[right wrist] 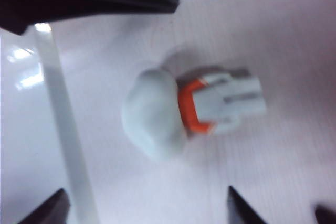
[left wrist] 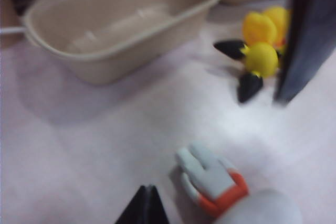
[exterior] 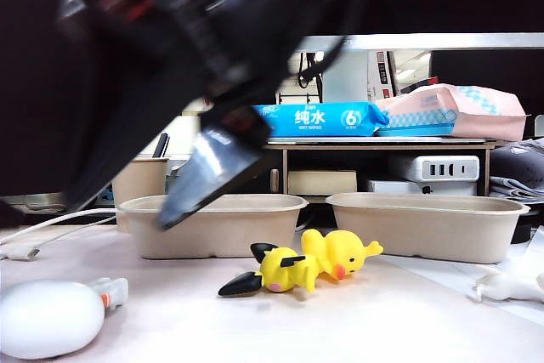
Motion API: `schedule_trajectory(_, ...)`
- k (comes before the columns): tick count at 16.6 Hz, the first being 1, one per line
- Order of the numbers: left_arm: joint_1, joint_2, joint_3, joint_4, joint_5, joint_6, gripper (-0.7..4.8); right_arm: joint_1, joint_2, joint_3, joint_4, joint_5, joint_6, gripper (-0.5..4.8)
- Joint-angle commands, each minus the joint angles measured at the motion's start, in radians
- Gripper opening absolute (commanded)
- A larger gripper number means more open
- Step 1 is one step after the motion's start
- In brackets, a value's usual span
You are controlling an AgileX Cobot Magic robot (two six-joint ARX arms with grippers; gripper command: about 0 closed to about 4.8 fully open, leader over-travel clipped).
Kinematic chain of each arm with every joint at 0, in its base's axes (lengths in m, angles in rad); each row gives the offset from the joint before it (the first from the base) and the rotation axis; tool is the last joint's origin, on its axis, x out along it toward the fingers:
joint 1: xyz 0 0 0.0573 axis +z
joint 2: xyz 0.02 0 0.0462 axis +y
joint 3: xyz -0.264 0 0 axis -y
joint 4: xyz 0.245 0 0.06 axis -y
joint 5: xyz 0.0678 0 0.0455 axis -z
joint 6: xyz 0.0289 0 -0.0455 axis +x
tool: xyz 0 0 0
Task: Put the dolls with similar colors into the same paper box, while dolls with different colors go into separate paper boxes.
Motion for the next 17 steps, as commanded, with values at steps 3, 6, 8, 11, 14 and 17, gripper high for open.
schedule_trajectory(3,0.069,-0.061,0.002,0.014,0.0,0.002,-0.05,0.044,0.037,0.068,0.071,0.177,0.171,3.83)
schedule_trajectory(6,0.108,-0.098,0.002,0.013,0.003,0.001,-0.05,0.039,0.049,0.069,0.137,0.243,0.455,3.8)
schedule_trajectory(8,0.149,-0.123,0.002,0.013,0.003,0.001,-0.05,0.046,0.075,0.069,0.128,0.269,0.589,3.64)
schedule_trajectory(11,0.28,-0.19,0.002,0.012,-0.003,0.001,-0.05,0.061,0.124,0.07,0.111,0.277,0.73,3.64)
schedule_trajectory(14,0.303,-0.201,0.002,0.013,-0.019,0.001,-0.05,0.07,0.148,0.074,0.117,0.279,0.795,3.18)
schedule_trajectory(17,0.303,-0.215,0.002,0.013,-0.018,0.001,-0.05,0.095,0.16,0.074,0.142,0.292,0.834,3.13)
